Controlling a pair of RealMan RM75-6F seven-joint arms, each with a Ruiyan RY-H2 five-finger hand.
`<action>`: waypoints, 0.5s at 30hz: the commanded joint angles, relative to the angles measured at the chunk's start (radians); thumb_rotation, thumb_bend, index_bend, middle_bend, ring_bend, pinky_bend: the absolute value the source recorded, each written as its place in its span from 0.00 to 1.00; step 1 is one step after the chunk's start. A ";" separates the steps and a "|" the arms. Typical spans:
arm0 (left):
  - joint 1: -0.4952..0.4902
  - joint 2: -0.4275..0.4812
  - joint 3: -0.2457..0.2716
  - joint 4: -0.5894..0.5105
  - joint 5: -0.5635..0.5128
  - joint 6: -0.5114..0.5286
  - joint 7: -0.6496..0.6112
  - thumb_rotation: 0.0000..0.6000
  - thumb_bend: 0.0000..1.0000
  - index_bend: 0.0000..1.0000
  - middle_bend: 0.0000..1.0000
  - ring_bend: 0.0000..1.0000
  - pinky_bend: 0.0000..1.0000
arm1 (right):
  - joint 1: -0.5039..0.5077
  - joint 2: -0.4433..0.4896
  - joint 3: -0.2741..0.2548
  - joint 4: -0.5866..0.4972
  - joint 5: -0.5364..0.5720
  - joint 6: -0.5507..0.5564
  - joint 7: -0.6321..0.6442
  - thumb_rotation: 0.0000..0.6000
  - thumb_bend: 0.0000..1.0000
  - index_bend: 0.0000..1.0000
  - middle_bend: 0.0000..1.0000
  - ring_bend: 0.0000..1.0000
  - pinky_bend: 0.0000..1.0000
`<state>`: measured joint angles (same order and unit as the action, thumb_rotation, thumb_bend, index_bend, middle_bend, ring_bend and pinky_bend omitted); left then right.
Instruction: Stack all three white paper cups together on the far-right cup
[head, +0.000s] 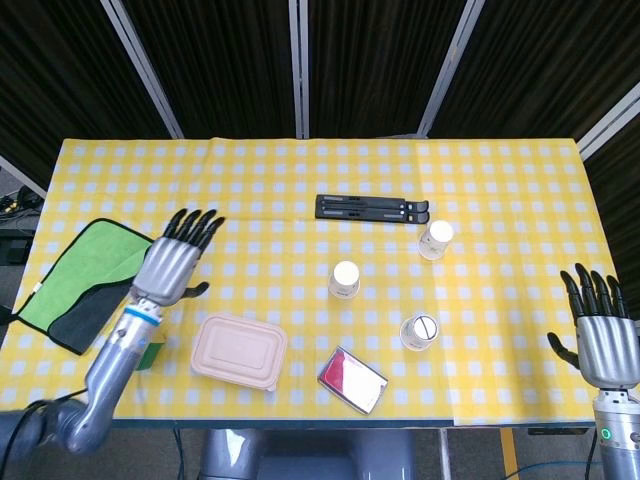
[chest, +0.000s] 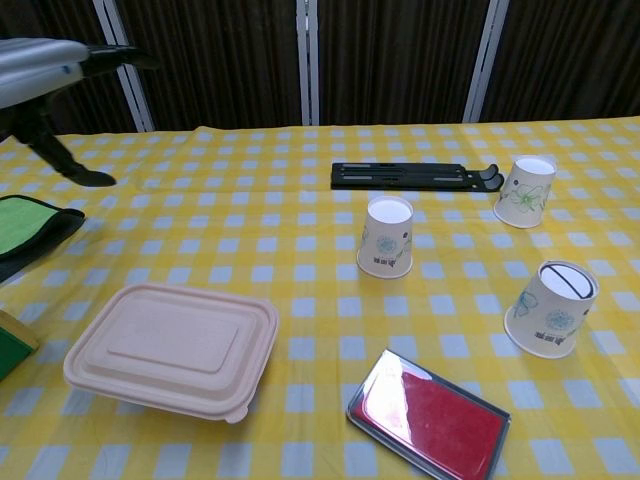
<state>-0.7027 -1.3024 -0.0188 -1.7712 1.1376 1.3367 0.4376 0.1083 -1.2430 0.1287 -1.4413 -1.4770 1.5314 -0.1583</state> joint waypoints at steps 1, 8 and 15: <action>0.149 0.070 0.099 -0.014 0.128 0.148 -0.083 1.00 0.18 0.00 0.00 0.00 0.00 | 0.009 -0.009 0.004 -0.008 -0.006 -0.003 -0.006 1.00 0.11 0.07 0.00 0.00 0.00; 0.279 0.115 0.160 -0.001 0.195 0.234 -0.188 1.00 0.18 0.00 0.00 0.00 0.00 | 0.063 -0.023 0.007 -0.081 -0.042 -0.049 -0.055 1.00 0.10 0.11 0.00 0.00 0.00; 0.365 0.133 0.164 0.032 0.246 0.305 -0.263 1.00 0.18 0.00 0.00 0.00 0.00 | 0.198 -0.055 0.036 -0.246 -0.075 -0.196 -0.226 1.00 0.11 0.20 0.00 0.00 0.03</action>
<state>-0.3533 -1.1746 0.1439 -1.7488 1.3672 1.6297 0.1971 0.2472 -1.2794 0.1483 -1.6211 -1.5454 1.4061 -0.3165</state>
